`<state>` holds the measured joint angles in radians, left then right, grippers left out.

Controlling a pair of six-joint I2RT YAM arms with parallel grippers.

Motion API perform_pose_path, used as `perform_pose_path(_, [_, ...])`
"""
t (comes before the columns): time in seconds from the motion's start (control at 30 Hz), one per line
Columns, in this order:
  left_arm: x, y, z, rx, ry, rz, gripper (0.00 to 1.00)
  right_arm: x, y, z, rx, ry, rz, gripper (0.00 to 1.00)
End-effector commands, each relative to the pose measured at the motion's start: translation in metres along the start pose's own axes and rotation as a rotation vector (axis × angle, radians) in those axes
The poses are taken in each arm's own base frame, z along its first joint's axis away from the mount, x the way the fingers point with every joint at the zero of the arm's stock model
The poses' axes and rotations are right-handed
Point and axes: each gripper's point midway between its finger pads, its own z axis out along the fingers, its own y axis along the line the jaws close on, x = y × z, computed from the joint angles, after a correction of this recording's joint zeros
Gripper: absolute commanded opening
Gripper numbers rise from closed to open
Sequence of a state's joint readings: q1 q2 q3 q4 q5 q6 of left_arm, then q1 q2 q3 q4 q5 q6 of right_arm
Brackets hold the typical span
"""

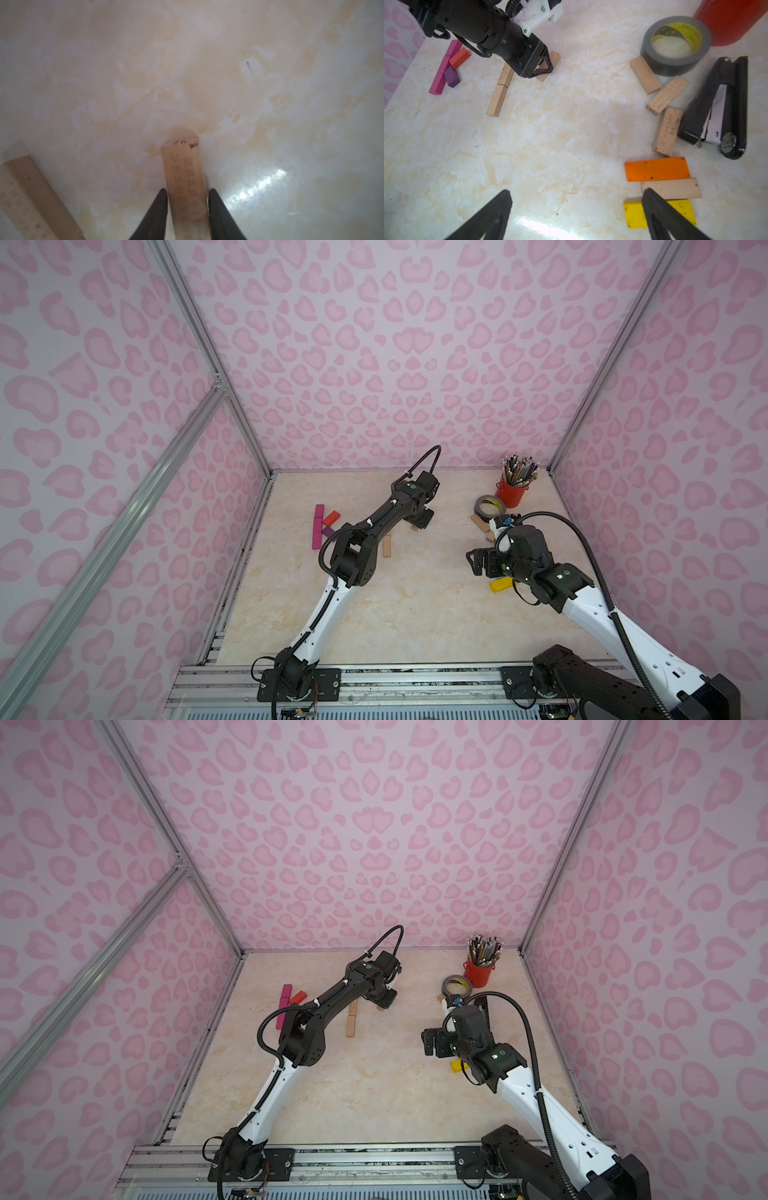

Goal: Assemble the letter k with building blocks
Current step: Assemble the building block at the center of the board.

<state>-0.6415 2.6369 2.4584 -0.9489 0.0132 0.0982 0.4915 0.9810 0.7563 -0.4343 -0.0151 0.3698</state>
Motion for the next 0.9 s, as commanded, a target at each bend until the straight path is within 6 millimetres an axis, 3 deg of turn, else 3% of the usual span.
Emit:
perform_pose_path(0.0, [0.006,0.003,0.002,-0.002,0.023,0.01,0.3,-0.002,0.001,0.001,-0.004,0.002,0.0,0.99])
perform_pose_path(0.27, [0.007,0.02,-0.006,-0.066,0.026,0.07,0.29,-0.002,0.0,0.001,0.004,0.002,0.002,0.99])
perform_pose_path(0.53, [0.011,0.041,-0.012,-0.096,0.039,0.052,0.34,-0.001,-0.001,0.002,0.008,0.006,0.01,0.99])
perform_pose_path(0.87, [0.015,0.049,-0.014,-0.118,0.05,0.061,0.34,0.0,-0.001,0.002,0.008,0.006,0.015,0.98])
